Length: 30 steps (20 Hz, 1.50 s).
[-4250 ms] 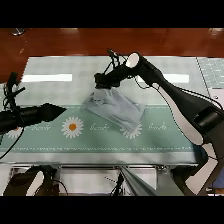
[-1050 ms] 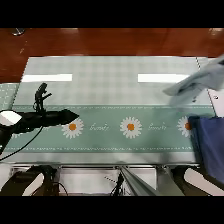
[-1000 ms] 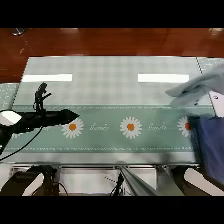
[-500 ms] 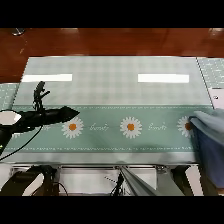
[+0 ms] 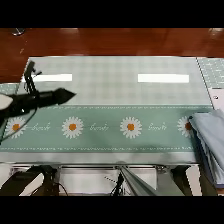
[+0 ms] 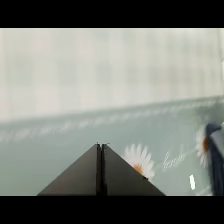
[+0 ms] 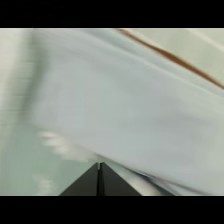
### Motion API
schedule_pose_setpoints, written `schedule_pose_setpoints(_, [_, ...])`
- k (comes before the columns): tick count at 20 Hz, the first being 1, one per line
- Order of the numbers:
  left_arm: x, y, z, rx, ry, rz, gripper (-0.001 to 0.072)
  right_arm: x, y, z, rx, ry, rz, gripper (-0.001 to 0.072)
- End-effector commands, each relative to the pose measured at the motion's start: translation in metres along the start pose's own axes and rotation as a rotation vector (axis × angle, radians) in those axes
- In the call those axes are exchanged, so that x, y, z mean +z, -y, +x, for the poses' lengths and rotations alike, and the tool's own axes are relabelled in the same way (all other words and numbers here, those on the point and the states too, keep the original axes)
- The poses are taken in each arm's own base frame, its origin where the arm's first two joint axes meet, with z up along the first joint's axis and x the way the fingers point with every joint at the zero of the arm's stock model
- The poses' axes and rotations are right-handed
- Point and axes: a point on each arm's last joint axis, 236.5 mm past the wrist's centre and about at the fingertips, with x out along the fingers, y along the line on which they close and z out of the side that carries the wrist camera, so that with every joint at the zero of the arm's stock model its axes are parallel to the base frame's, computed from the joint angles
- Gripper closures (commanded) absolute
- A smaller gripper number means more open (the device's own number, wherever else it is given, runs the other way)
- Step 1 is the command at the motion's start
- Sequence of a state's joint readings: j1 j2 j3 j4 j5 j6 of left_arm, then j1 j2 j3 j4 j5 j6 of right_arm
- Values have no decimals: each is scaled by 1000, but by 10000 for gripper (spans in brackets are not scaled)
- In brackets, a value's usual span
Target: Fold the shirts.
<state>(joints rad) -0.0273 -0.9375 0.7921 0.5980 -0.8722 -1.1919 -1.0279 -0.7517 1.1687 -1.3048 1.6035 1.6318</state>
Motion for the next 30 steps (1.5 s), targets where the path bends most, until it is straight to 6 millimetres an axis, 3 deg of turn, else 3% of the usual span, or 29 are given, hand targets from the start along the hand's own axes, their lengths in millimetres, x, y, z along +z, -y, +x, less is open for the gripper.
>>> schedule_pose_setpoints(1, [78,62,-10,-84,72,161,680,17,-141,-7,519,47,-119,687])
schedule_pose_setpoints(3, [107,102,-11,-114,98,285,680,-6,-201,-1,589,69,-361,687])
schedule_pose_setpoints(4, [110,114,-8,-114,95,336,680,-26,-225,7,590,63,-488,687])
schedule_pose_setpoints(6, [84,111,8,-70,2,357,680,-86,-257,40,517,12,-790,687])
schedule_pose_setpoints(8, [43,68,29,67,-139,345,680,-142,-264,91,371,-52,-981,687])
schedule_pose_setpoints(10, [13,10,44,215,-212,313,680,-171,-263,135,225,-97,-1024,688])
schedule_pose_setpoints(12, [-14,-23,43,272,-302,196,678,-189,-258,166,164,-173,-1039,688])
schedule_pose_setpoints(14, [-23,-31,36,287,-351,195,679,-188,-257,175,153,-180,-1027,687])
schedule_pose_setpoints(20, [-20,-34,34,284,-351,227,678,-164,-273,149,217,-68,-1012,687])
schedule_pose_setpoints(30, [-20,-34,34,284,-351,228,679,-162,-274,143,227,-56,-1009,687])
